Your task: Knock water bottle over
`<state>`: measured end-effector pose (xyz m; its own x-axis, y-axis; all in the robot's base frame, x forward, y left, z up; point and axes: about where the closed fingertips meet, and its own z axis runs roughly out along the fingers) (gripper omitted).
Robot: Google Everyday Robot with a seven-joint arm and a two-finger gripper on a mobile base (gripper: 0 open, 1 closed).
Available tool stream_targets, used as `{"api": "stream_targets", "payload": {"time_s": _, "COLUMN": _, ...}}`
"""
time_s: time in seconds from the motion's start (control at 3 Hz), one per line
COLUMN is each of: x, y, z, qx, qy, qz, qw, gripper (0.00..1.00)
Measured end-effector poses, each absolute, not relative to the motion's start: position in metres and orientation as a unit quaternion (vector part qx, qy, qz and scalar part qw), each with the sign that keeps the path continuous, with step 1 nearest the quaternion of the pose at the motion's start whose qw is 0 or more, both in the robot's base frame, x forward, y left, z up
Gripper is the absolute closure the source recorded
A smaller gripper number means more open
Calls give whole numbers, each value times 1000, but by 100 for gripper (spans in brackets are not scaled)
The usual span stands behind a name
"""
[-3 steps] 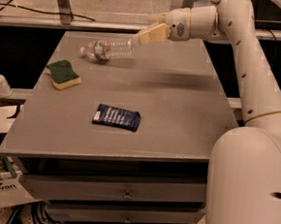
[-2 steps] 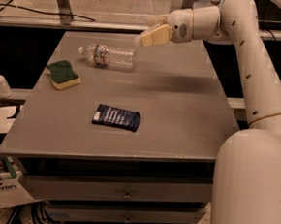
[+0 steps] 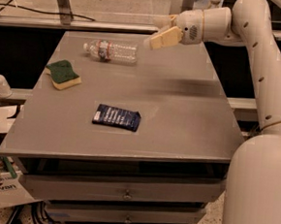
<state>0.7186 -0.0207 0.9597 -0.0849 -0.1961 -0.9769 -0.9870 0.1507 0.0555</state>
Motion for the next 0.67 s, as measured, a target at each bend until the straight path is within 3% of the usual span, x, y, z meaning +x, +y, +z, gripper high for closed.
{"api": "stream_targets", "payload": {"time_s": 0.67, "x": 720, "y": -33, "z": 959, "qx": -489, "qy": 602, "qz": 417, "qw": 474, "gripper": 0}}
